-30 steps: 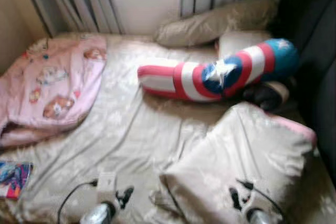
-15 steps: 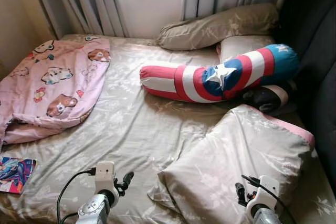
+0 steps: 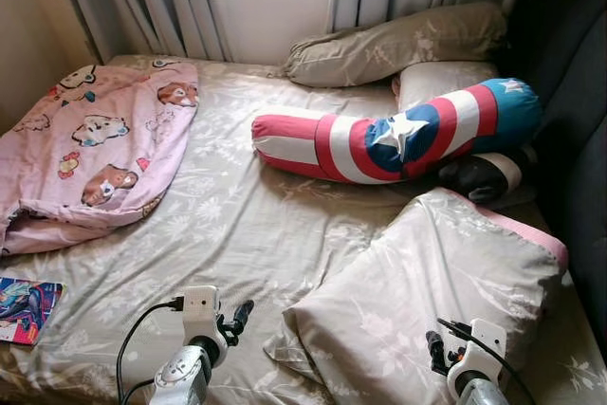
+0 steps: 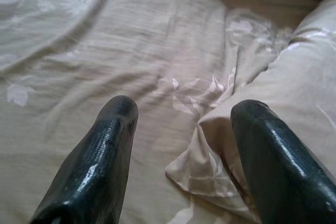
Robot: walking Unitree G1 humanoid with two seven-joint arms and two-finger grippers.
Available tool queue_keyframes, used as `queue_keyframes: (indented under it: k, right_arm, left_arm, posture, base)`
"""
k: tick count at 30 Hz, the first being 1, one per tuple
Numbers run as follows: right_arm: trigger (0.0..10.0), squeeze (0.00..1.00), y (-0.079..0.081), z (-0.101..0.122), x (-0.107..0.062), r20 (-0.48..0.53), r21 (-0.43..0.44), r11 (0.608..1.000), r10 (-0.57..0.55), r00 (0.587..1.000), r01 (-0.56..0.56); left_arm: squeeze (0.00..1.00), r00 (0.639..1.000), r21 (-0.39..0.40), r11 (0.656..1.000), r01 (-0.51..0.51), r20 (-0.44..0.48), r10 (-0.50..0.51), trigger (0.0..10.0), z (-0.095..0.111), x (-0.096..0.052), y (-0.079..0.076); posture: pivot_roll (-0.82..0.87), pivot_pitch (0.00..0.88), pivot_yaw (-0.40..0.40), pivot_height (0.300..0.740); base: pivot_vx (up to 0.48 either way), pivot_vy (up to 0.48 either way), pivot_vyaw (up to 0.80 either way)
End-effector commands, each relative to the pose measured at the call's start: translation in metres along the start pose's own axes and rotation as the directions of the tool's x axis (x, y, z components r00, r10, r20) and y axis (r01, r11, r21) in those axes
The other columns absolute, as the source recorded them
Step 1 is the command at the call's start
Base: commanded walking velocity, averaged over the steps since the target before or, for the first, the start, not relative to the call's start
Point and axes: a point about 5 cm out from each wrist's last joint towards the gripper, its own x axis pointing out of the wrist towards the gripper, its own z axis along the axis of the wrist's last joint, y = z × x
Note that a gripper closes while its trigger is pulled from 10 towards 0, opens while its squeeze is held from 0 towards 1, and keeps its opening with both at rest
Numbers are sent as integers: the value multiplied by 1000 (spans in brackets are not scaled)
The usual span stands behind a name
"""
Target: Clean up the room
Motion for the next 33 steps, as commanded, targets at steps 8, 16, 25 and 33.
queue_keyframes:
  k: [8, 16, 25, 33]
  right_arm:
    - [10000, 0, -12, 5, 0, 8, 70, 992, -108, 994, 107]
    - [10000, 0, -14, -6, -2, -46, 118, 986, -114, 992, 119]
    - [10000, 1000, -15, -11, -4, -49, 149, 975, -158, 986, 164]
    - [10000, 1000, -22, -4, -4, -12, 148, 971, -188, 982, 188]
  left_arm:
    - [0, 999, 14, 1000, -2, 47, 1, 10000, 6, -3, 6]
    - [0, 997, 28, 1000, 4, 81, -7, 10000, 13, -4, 10]
    - [0, 988, 79, 995, 54, 142, -65, 10000, 38, 0, 10]
    - [0, 984, 86, 993, 86, 151, -98, 10000, 43, 3, 2]
  posture:
    - [91, 0, -6, 720]
    - [122, 3, 14, 720]
    - [122, 105, 92, 720]
    - [96, 154, 99, 720]
  base:
    - [0, 0, 0]
    - [0, 0, 0]
    - [0, 0, 0]
    - [0, 0, 0]
